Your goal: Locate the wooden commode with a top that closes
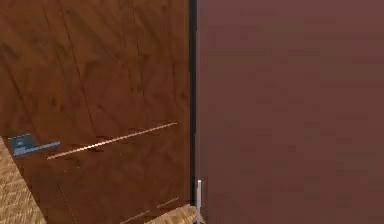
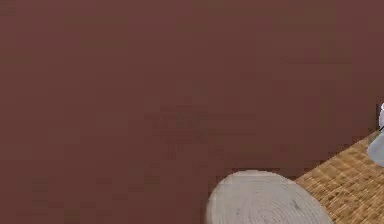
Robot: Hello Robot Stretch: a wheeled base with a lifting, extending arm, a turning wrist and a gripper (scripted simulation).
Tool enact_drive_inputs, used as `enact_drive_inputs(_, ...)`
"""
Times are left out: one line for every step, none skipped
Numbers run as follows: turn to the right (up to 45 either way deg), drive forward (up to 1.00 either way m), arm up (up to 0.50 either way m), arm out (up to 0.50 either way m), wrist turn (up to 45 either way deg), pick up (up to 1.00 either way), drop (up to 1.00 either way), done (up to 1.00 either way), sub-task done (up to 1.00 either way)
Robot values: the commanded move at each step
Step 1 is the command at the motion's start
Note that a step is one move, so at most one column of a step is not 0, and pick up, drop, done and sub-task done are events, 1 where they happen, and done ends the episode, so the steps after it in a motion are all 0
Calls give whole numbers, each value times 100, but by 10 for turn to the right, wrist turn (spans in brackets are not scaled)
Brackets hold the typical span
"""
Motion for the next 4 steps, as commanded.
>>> enact_drive_inputs(-450, 0, 0, 0, 0, 0, 0, 0, 0)
enact_drive_inputs(-150, 0, 0, 0, 0, 0, 0, 0, 0)
enact_drive_inputs(0, 100, 0, 0, 0, 0, 0, 0, 0)
enact_drive_inputs(-300, 0, 0, 0, 0, 0, 0, 0, 0)
